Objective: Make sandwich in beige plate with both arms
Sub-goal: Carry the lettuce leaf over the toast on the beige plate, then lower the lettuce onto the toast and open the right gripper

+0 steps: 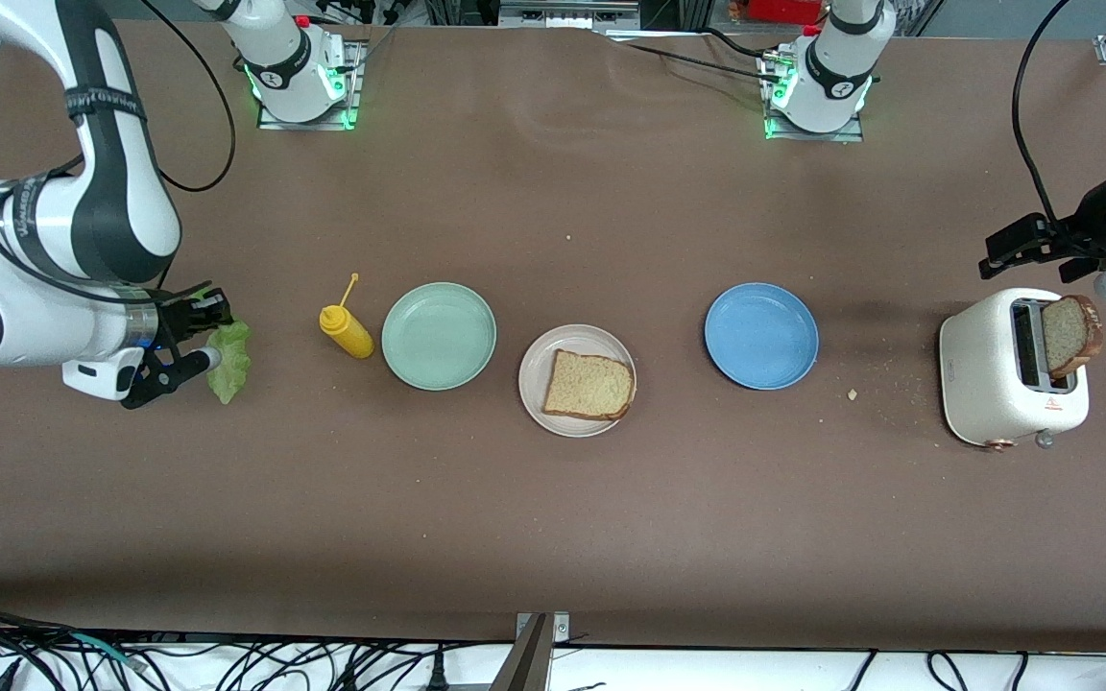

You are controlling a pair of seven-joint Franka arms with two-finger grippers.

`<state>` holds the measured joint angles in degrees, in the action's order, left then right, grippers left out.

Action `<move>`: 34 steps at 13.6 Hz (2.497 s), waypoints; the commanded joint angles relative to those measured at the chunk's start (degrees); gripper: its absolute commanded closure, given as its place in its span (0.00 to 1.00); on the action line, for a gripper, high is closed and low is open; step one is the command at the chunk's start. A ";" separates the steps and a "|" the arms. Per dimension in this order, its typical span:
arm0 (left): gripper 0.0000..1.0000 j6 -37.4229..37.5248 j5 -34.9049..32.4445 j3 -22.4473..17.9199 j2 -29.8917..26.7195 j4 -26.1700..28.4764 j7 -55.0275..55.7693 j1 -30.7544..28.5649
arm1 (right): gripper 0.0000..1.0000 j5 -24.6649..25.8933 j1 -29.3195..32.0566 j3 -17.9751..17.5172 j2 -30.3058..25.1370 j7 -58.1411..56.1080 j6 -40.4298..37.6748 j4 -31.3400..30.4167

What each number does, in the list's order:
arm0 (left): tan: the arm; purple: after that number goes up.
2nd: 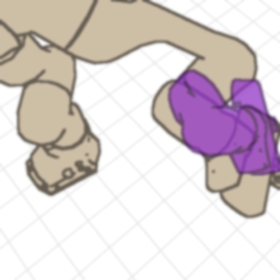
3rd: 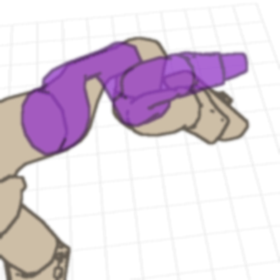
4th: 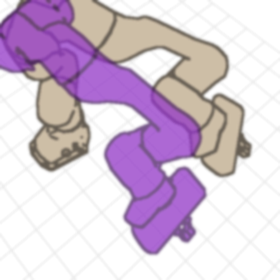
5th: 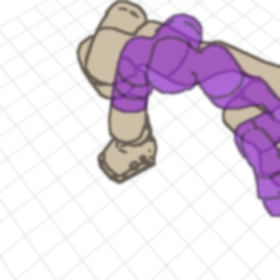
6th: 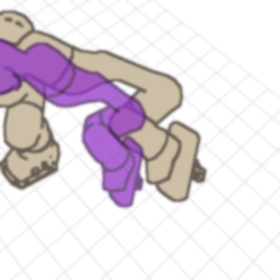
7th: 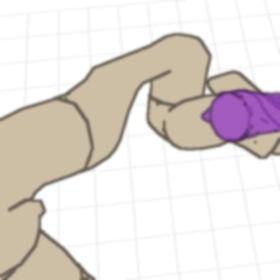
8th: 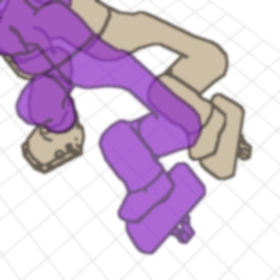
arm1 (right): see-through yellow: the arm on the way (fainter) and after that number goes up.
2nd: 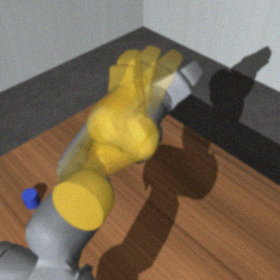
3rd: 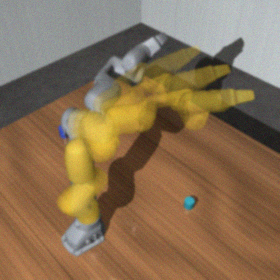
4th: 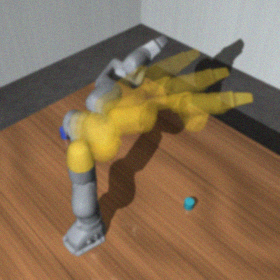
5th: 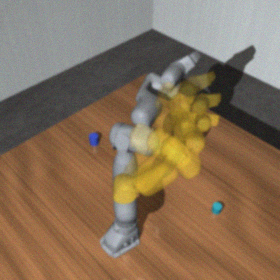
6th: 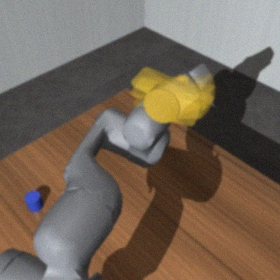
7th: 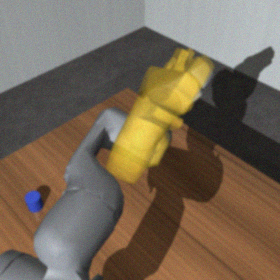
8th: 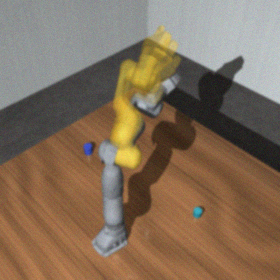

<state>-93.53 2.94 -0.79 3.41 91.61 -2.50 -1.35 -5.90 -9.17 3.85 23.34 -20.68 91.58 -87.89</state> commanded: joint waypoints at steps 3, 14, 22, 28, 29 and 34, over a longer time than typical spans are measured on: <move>0.00 -0.43 -2.41 0.17 -0.25 0.15 0.12 -0.24 | 1.00 -8.75 -11.29 0.19 1.53 23.97 -1.15 5.35; 0.01 -6.48 -5.75 0.17 7.12 0.41 -15.34 -12.53 | 1.00 -9.50 -34.93 0.19 17.96 30.44 47.60 6.06; 0.01 -14.48 -6.72 0.17 13.90 1.46 -26.24 -18.34 | 0.05 -7.81 -39.25 0.37 22.54 30.44 57.13 4.57; 0.01 -26.52 -6.54 0.26 13.90 11.13 -28.88 -21.41 | 0.00 -7.72 -38.55 1.33 21.67 30.17 56.87 3.87; 0.01 -26.62 -6.54 0.26 13.99 11.57 -28.88 -21.51 | 0.00 -7.73 -38.55 1.42 20.97 30.26 56.61 3.26; 0.84 -25.65 -6.45 0.26 15.13 12.28 -29.84 -21.59 | 0.00 -7.81 -38.46 7.20 14.12 30.00 47.42 -0.88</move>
<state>-119.25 -1.92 -1.22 18.52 103.04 -30.96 -22.32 -14.19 -47.71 8.76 42.49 10.05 144.15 -85.35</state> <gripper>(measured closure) 0.251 0.000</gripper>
